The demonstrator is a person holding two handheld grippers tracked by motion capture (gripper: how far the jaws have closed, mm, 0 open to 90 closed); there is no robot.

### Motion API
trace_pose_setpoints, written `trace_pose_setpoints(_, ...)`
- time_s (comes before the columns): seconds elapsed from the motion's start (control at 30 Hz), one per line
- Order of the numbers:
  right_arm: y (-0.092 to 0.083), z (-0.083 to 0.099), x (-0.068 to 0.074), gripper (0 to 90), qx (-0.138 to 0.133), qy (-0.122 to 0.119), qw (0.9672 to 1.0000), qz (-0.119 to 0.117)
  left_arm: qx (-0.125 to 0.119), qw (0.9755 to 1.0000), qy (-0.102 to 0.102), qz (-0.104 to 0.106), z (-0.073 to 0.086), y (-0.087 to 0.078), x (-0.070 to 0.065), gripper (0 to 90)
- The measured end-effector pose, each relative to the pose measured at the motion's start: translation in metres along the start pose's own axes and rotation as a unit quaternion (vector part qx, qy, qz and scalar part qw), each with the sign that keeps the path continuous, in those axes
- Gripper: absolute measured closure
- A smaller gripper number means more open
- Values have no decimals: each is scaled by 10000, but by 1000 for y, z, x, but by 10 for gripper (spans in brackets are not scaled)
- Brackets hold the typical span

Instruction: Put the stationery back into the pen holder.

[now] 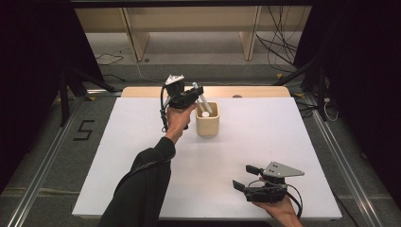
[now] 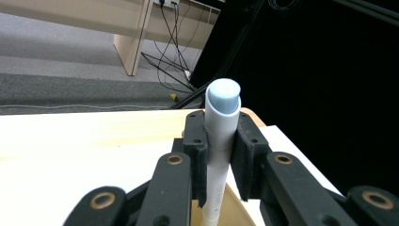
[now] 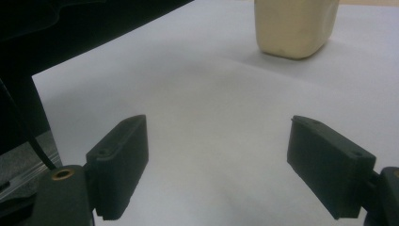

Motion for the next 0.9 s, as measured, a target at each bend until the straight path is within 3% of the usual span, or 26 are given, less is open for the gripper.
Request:
trace_pose_setpoints(0.3,1,1,1,218,42,1,10000,-28,107,9999,-37,22,4,2,2,758)
trace_pose_setpoints(0.4,1,1,0,218,50,14,10000,-31,202,9997,-140,51,2,-1,3,590)
trace_pose_setpoints(0.53,2,1,1,218,41,10,10000,-24,243,9996,-94,-96,-2,-7,3,462)
trace_pose_setpoints(0.9,3,2,1,218,76,-10,10000,-23,437,9989,-135,57,-3,-28,5,337)
Point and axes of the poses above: each handheld gripper's, and its own axes: y roughly forward along the jaws, z roughly out of its underside, x roughly to its left, the point moved 3 cm from there along y, roughly forward along the jaws, and after that the axes turned 1 degree about -z, right-handed, at the moved point
